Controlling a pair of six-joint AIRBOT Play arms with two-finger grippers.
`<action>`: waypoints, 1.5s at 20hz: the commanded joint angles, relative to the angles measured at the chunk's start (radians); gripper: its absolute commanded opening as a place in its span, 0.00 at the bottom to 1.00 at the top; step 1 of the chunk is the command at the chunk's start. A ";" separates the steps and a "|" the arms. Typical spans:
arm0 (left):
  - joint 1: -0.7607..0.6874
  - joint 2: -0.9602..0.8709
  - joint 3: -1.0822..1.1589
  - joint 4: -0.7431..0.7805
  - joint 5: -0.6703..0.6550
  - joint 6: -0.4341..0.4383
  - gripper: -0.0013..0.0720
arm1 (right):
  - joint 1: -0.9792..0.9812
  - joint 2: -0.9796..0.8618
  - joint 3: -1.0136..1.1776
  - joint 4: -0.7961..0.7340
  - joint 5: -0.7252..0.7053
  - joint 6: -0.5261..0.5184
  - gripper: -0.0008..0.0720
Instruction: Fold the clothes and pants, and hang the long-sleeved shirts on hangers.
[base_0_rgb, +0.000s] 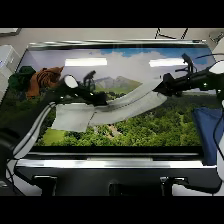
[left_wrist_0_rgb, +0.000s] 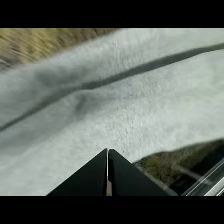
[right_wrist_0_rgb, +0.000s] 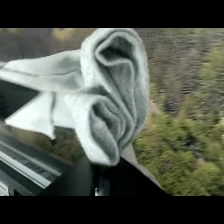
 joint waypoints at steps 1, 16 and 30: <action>-0.140 -0.094 0.000 -0.010 0.044 -0.112 0.05 | 0.072 0.189 0.001 0.010 0.013 0.055 0.07; -0.051 -0.082 0.001 -0.085 0.197 -0.123 0.04 | 0.261 0.083 0.001 0.059 -0.167 0.109 0.06; 0.473 0.594 0.001 0.294 -0.033 -0.094 0.05 | 0.726 -0.480 0.001 0.560 -0.629 0.008 0.98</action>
